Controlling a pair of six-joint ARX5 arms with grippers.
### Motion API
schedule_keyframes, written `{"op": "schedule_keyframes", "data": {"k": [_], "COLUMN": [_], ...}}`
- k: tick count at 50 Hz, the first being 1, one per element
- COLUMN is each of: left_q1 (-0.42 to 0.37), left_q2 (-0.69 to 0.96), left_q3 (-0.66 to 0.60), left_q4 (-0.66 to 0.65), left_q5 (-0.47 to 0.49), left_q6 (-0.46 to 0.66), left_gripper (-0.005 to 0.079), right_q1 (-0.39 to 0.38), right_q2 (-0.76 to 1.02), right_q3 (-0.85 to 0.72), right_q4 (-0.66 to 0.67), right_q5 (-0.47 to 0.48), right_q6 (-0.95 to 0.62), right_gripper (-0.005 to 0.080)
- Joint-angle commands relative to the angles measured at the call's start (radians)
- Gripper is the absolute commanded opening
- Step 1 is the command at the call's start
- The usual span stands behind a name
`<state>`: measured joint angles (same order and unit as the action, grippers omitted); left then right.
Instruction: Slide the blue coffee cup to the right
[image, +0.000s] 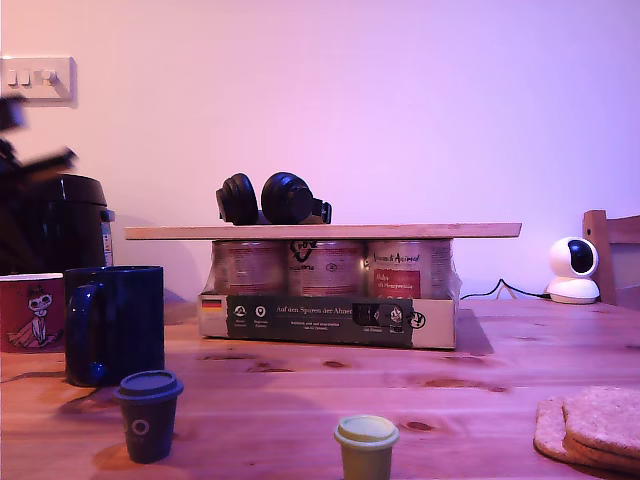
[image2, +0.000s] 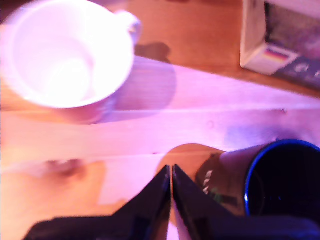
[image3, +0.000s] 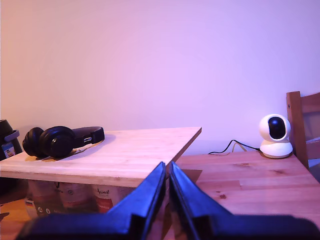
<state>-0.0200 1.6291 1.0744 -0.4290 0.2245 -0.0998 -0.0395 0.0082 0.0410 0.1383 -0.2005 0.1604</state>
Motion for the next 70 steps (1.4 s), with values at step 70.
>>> {"op": "schedule_keyframes", "data": {"k": [70], "left_q1": [-0.233], "left_q2": [0.132], "left_q3": [0.027], "left_q4": [0.033], "left_q5": [-0.09], "left_q6": [0.02], "left_gripper": [-0.002], "right_q1": [0.0], "right_q2": [-0.006], "right_q3": [-0.009], "right_q4": [0.005], "right_q5": [-0.002], "right_q6": [0.005], "right_gripper": [-0.0011]}}
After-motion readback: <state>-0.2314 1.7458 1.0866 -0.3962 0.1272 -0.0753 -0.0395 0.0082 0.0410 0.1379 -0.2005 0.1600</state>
